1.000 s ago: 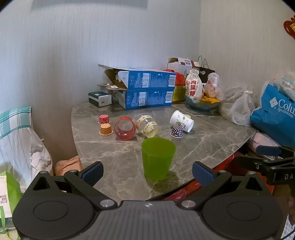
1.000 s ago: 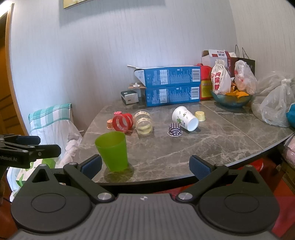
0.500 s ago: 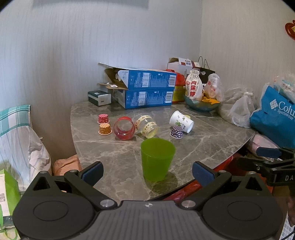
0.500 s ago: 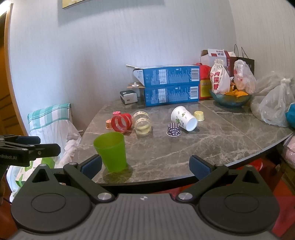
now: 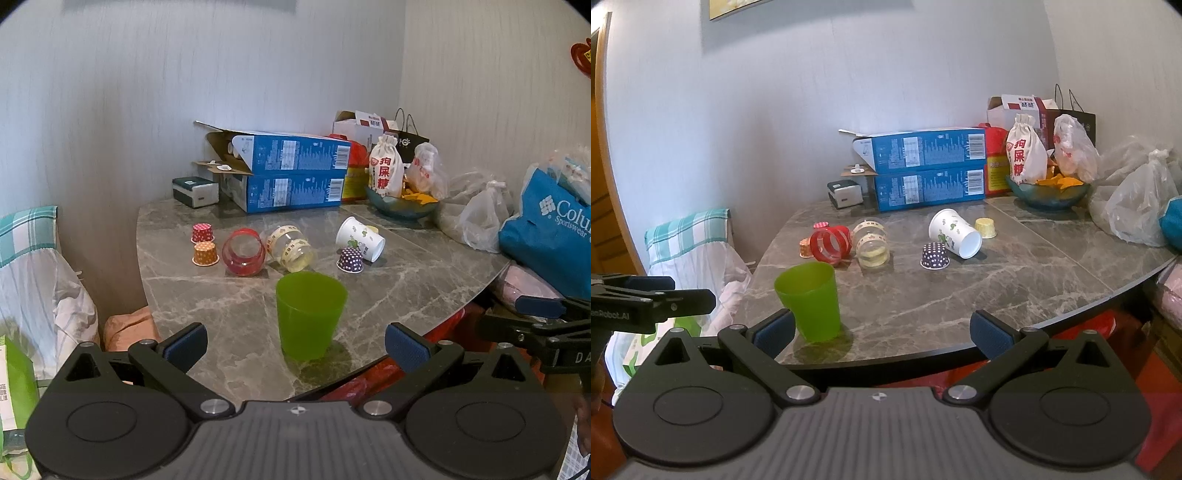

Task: Flip cup upright

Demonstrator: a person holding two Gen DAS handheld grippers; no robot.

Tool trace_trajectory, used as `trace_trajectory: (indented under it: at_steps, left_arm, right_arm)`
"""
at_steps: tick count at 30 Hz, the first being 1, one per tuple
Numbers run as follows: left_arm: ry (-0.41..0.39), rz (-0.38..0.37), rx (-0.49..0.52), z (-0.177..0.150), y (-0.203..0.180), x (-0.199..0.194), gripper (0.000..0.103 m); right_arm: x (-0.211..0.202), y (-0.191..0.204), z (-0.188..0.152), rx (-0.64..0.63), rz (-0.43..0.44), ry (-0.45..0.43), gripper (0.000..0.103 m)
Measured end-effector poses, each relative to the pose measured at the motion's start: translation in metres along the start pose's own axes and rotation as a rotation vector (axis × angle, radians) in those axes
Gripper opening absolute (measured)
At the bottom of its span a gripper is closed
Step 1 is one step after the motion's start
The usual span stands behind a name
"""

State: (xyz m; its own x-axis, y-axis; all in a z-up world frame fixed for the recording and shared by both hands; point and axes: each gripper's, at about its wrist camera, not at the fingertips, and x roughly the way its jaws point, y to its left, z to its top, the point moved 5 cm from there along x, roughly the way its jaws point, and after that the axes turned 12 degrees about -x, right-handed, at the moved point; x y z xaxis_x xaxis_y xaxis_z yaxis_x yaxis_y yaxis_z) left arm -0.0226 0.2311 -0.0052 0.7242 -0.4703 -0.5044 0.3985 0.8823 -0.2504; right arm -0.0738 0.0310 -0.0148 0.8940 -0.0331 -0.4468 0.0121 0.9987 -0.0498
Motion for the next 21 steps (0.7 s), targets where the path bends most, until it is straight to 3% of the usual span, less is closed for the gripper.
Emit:
trace_trajectory:
  at_steps: [21]
  left_arm:
    - [0.009, -0.005, -0.005, -0.0011, 0.0034, 0.0022, 0.103]
  right_arm:
    - [0.001, 0.0031, -0.0008, -0.004, 0.0, 0.006, 0.102]
